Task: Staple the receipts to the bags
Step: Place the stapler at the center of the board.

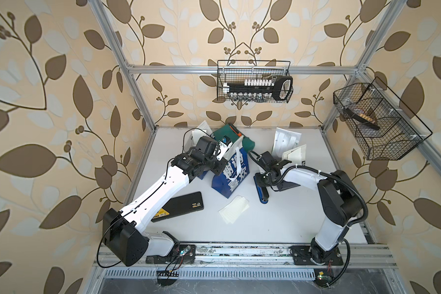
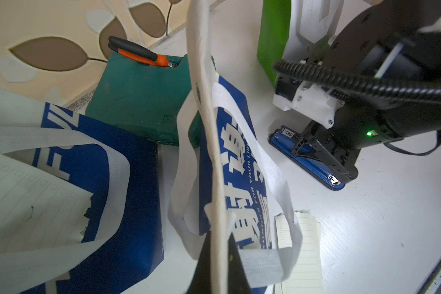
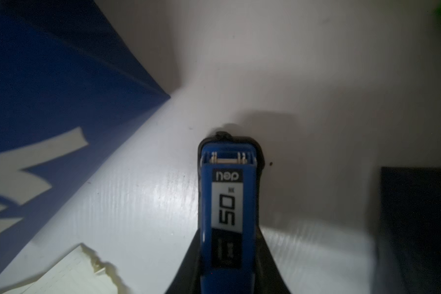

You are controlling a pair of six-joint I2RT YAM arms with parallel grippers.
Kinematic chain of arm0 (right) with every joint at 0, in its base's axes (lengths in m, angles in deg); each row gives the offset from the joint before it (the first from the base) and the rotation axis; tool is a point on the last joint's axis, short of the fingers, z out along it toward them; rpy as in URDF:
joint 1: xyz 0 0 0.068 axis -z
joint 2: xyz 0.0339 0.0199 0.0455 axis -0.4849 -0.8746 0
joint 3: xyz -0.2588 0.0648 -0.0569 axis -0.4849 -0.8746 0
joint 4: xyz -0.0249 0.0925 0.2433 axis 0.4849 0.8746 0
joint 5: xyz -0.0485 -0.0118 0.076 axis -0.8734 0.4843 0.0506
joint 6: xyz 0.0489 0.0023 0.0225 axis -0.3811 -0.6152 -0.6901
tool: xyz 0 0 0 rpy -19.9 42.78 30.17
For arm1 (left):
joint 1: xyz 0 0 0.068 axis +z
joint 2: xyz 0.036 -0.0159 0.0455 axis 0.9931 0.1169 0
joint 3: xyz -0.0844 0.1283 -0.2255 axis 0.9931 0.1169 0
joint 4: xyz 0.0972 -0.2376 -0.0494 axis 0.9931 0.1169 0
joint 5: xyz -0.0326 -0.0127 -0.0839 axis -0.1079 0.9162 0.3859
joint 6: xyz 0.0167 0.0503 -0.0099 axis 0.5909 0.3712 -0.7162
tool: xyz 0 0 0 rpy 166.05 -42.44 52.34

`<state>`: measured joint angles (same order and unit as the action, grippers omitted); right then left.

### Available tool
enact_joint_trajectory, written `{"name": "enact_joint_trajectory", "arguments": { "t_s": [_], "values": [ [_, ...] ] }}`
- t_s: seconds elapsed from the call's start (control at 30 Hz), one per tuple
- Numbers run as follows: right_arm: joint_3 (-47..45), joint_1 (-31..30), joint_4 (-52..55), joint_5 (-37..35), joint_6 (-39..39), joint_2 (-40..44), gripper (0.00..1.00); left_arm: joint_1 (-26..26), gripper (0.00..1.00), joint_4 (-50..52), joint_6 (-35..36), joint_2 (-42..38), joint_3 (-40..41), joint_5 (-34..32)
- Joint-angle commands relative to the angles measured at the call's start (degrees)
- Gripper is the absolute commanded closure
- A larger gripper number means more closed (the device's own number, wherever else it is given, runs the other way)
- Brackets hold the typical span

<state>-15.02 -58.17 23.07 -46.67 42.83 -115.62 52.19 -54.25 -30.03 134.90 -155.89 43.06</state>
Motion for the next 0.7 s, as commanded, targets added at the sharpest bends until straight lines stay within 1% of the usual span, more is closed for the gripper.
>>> {"name": "enact_joint_trajectory", "arguments": {
  "t_s": [0.0, 0.03, 0.1, 0.17, 0.23, 0.27, 0.33, 0.4, 0.47, 0.57, 0.67],
  "values": [
    [-1.17, 0.63, -2.60, 1.27, -0.64, -3.10, 1.00, -0.10, 1.00, -3.54, 0.06, -3.81, 0.69, -1.61],
    [-2.00, 0.77, -3.85, 2.33, -0.68, -2.64, 0.97, -0.09, 1.00, -3.62, -0.29, -4.06, 1.26, -1.62],
    [-3.57, 0.78, -5.21, 3.52, 0.31, -0.78, 0.81, -0.10, 1.00, -4.06, -0.89, -4.46, 2.41, -1.74],
    [-5.44, 0.70, -5.86, 3.63, 2.04, 2.26, 0.62, -0.09, 1.00, -4.60, -1.36, -4.83, 3.49, -2.22],
    [-7.71, 0.37, -6.55, 2.26, 3.25, 6.19, 0.47, -0.09, 1.00, -4.63, -1.81, -4.96, 4.12, -2.75],
    [-8.91, 0.03, -6.70, 1.64, 3.97, 8.27, 0.42, -0.09, 1.00, -4.86, -2.20, -5.06, 4.43, -3.13],
    [-10.68, -1.90, -6.00, -0.76, 6.07, 12.40, 0.38, -0.09, 1.00, -4.92, -2.69, -5.16, 4.69, -3.62],
    [-12.14, -4.49, -4.84, -1.87, 9.31, 15.89, 0.37, -0.04, 1.00, -4.74, -3.65, -5.31, 4.44, -4.48],
    [-13.39, -7.73, -3.68, -0.66, 12.48, 18.67, 0.37, -0.10, 1.00, -4.99, -4.67, -5.79, 4.71, -6.09],
    [-14.87, -12.76, -3.12, 1.53, 14.83, 21.20, 0.38, -0.10, 1.00, -6.59, -7.54, -6.83, 5.61, -8.92],
    [-16.18, -16.41, -5.52, 5.96, 15.61, 21.17, 0.38, -0.08, 1.00, -8.39, -9.87, -7.90, 7.08, -8.95]
  ]
}}
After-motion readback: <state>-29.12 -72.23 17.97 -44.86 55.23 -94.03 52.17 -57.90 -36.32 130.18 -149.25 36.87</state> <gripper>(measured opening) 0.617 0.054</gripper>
